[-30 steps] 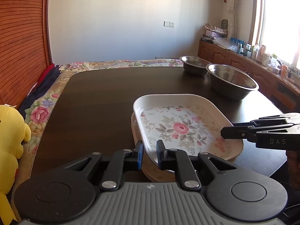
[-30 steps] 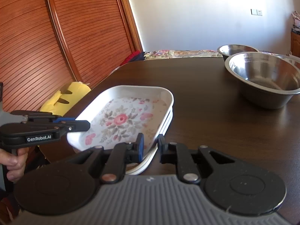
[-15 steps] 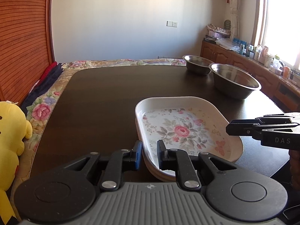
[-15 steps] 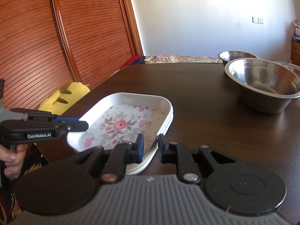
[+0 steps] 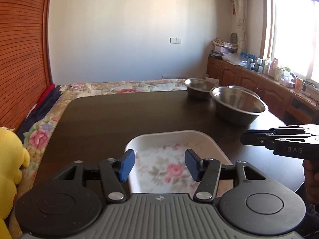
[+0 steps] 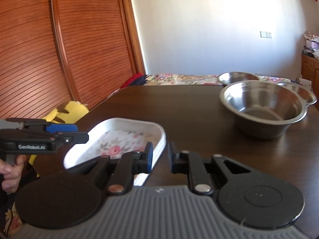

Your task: Organize plates and bowls

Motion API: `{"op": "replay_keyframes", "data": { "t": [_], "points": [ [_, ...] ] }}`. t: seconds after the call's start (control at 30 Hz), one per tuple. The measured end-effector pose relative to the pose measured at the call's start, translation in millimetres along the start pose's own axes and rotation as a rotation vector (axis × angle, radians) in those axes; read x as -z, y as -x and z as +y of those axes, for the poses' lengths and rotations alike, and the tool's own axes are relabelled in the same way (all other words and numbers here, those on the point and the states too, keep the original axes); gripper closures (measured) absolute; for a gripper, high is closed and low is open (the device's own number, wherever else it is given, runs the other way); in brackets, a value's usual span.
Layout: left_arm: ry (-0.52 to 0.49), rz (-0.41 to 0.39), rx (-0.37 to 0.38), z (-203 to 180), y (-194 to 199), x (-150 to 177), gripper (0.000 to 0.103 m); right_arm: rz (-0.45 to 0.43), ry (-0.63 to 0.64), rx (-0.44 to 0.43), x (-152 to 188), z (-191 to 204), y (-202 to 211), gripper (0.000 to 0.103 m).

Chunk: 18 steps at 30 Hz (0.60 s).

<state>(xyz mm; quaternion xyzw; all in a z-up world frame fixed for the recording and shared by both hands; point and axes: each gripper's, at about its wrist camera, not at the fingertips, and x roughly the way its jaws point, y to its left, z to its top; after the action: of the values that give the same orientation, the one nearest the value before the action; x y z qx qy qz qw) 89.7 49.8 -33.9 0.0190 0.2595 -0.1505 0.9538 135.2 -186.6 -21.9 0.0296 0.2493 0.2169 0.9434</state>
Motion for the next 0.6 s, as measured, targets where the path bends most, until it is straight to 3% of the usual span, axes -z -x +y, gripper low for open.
{"op": "replay_keyframes", "data": {
  "t": [0.13,0.17,0.3,0.43,0.53,0.6],
  "points": [
    [-0.003,-0.012,0.014,-12.9,-11.5,-9.5,0.03,-0.029,-0.018,0.022,-3.3,-18.0,4.6,0.081],
    [-0.001,-0.015,0.018,-16.5,-15.4,-12.2,0.026,-0.037,-0.022,0.027,-4.2,-22.2,5.8,0.076],
    [-0.005,-0.019,0.033,-32.7,-32.8,-21.7,0.01,-0.073,-0.021,0.06,-9.6,-41.8,11.3,0.075],
    [-0.015,-0.029,0.04,-49.9,-49.2,-30.3,0.008,-0.099,-0.021,0.087,-14.2,-61.2,17.0,0.067],
    [-0.024,-0.027,0.053,-61.0,-61.5,-36.8,0.007,-0.125,-0.029,0.099,-18.6,-76.2,22.6,0.053],
    [-0.029,-0.024,0.06,-68.1,-69.6,-40.6,0.007,-0.14,-0.026,0.115,-21.5,-85.7,24.8,0.051]
  ]
}}
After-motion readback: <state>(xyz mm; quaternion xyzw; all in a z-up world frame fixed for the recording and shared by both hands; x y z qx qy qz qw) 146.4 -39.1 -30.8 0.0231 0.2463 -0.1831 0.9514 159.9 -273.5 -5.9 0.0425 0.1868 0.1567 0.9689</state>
